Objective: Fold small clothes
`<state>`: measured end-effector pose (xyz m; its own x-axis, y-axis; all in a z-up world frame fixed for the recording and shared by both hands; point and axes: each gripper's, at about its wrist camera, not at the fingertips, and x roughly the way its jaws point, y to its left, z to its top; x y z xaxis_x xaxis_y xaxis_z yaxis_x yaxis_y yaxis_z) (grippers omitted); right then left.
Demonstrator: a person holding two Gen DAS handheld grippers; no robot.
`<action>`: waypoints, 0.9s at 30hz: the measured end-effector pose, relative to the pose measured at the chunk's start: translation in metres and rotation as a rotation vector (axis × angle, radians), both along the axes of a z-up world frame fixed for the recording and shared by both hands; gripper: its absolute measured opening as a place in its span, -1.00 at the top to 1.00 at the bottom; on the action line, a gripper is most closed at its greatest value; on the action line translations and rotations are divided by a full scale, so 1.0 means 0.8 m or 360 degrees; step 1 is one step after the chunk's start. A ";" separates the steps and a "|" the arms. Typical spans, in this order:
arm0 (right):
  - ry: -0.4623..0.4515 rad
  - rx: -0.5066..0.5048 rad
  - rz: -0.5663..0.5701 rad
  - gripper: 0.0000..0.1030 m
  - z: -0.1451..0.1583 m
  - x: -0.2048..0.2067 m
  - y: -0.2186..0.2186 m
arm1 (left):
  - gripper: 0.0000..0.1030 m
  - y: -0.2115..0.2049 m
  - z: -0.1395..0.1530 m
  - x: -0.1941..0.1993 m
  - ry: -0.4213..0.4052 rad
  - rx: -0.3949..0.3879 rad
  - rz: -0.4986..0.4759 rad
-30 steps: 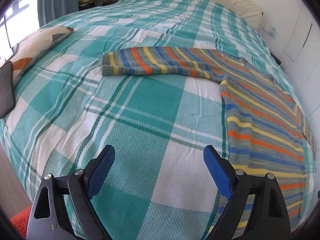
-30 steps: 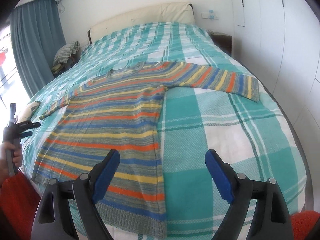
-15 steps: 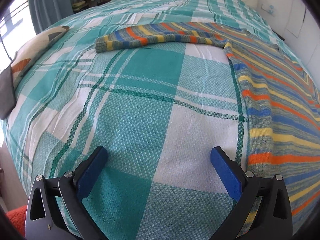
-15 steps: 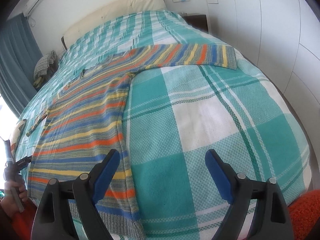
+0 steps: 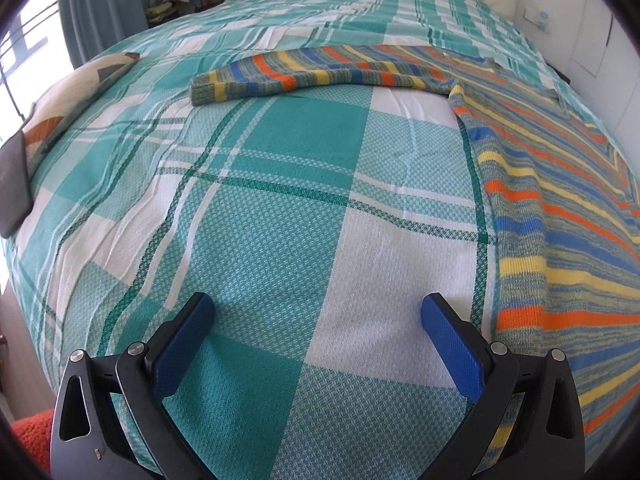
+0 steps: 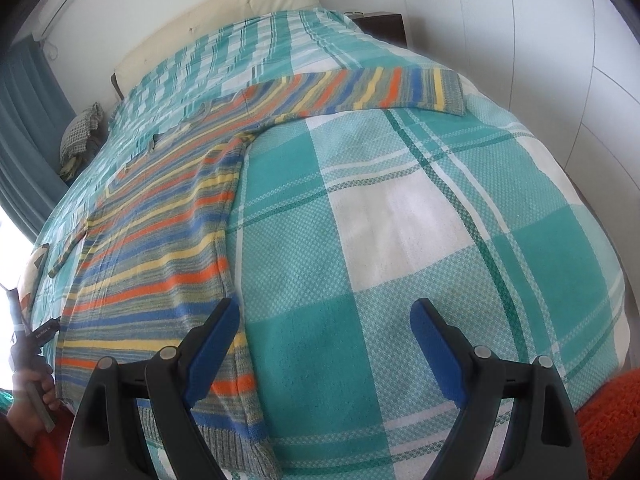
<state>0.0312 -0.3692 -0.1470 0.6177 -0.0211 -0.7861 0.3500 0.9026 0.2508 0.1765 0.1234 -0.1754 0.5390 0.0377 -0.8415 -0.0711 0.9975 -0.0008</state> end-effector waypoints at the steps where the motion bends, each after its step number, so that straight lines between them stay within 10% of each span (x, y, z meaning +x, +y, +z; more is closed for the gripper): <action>1: 0.0002 0.0001 0.0000 -0.68 -0.001 0.000 0.000 | -0.99 0.000 0.000 0.000 0.0003 0.0000 0.0001; 27: 0.0079 -0.0013 0.0030 -0.82 -0.017 0.007 0.004 | -0.99 -0.004 0.001 -0.005 -0.0007 0.0015 0.0007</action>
